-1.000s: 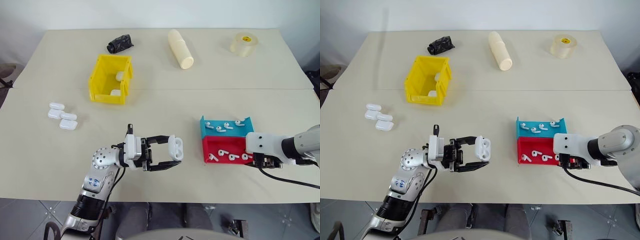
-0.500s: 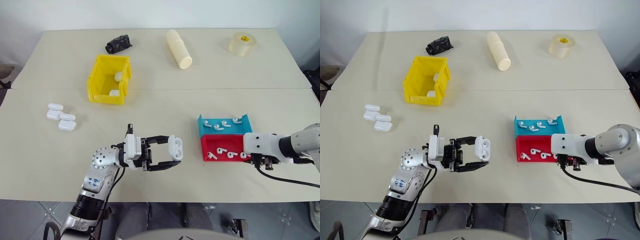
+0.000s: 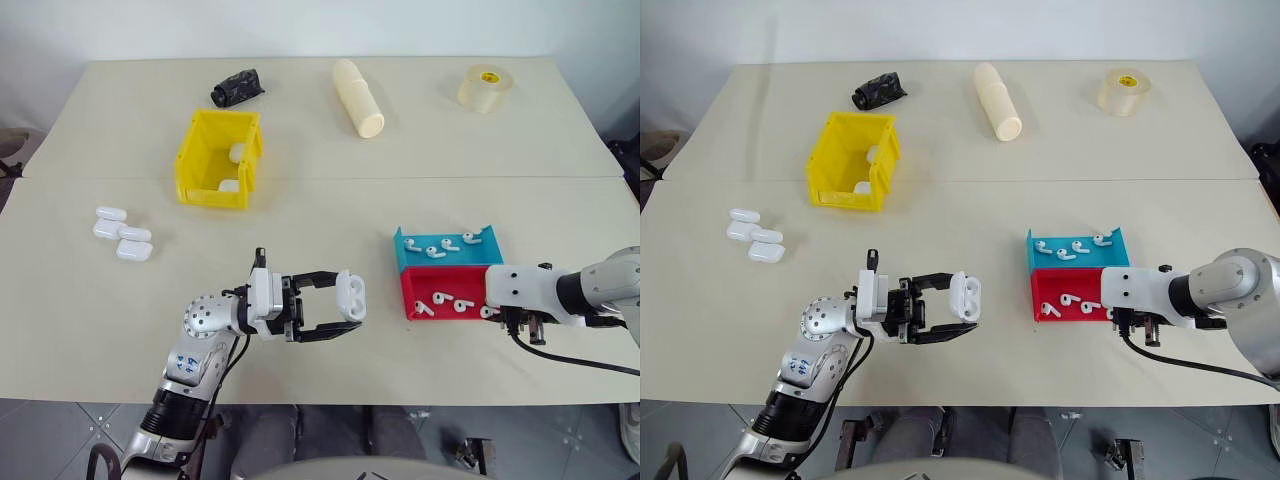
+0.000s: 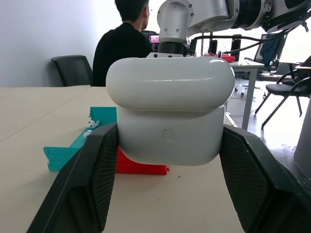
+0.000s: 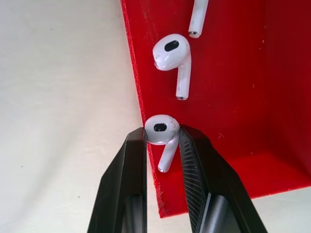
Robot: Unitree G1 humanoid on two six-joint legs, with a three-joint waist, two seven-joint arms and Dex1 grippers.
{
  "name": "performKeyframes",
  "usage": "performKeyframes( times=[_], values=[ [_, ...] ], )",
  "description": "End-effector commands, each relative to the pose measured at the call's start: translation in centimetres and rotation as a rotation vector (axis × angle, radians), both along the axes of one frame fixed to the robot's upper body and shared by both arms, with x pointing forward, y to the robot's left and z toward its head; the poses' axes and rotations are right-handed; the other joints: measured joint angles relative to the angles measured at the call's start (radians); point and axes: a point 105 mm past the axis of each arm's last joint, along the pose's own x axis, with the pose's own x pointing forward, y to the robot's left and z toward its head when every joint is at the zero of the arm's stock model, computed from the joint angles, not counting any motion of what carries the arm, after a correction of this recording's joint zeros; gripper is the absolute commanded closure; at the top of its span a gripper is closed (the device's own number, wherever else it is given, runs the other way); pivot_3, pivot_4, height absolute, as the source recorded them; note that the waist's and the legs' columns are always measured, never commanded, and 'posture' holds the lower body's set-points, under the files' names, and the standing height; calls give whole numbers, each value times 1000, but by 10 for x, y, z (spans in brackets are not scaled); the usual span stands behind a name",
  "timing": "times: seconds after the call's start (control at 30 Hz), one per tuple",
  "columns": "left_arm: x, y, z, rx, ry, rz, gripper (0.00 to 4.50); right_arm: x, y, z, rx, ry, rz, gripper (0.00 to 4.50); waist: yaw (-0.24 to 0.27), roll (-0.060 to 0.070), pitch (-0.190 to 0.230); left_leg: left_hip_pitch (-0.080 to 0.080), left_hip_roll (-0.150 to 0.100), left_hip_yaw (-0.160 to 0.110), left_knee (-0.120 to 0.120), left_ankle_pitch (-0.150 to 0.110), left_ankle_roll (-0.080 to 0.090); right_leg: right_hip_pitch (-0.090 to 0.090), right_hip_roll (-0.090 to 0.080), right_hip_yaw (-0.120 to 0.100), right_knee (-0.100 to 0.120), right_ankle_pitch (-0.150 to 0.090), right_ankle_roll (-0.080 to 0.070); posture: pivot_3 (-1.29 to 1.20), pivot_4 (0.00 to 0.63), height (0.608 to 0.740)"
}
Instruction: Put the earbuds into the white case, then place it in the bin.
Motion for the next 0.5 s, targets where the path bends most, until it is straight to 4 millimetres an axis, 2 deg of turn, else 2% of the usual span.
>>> performKeyframes(
  times=[0.03, 0.13, 0.23, 0.37, 0.47, 0.5],
  values=[
    [-4, 2, 11, -25, -46, -10, 1734, -8, 19, 27, 149, -15, 92, 3884, 1, 0, 0, 0, 0, 0, 0, 0, 0, 0, 0, 0, 0, 0, 0, 0, 150, 740],
    [-4, 4, 11, -26, -36, -24, 1734, -13, 28, 46, 293, -63, 156, 3884, 2, 0, 0, 0, 0, 0, 0, 0, 0, 0, 0, 0, 0, 0, 0, 0, 150, 740],
    [-4, 5, 11, -24, -29, -35, 1734, -15, 35, 51, 398, -121, 227, 3884, 2, 0, 0, 0, 0, 0, 0, 0, 0, 1, 0, 0, 0, 0, 0, 0, 150, 740],
    [-2, 4, 13, -30, -30, -52, 1734, -18, 76, 60, 800, -204, 292, 3884, 0, -3, 1, 0, 0, -1, 0, 0, 0, 1, 0, -1, 0, 0, 0, 0, 150, 740],
    [0, 6, 15, -27, -31, -59, 1734, -19, 92, 68, 960, -222, 305, 3884, 0, -2, 1, 0, 0, -1, 0, 0, 0, 1, 0, 0, 1, 0, 0, 0, 150, 740],
    [1, 6, 16, -27, -25, -62, 1734, -21, 101, 74, 1088, -246, 322, 3884, 0, -2, 1, 0, 0, -1, 0, 0, 0, 1, 0, -1, 1, 0, 0, 0, 150, 740]
  ],
)
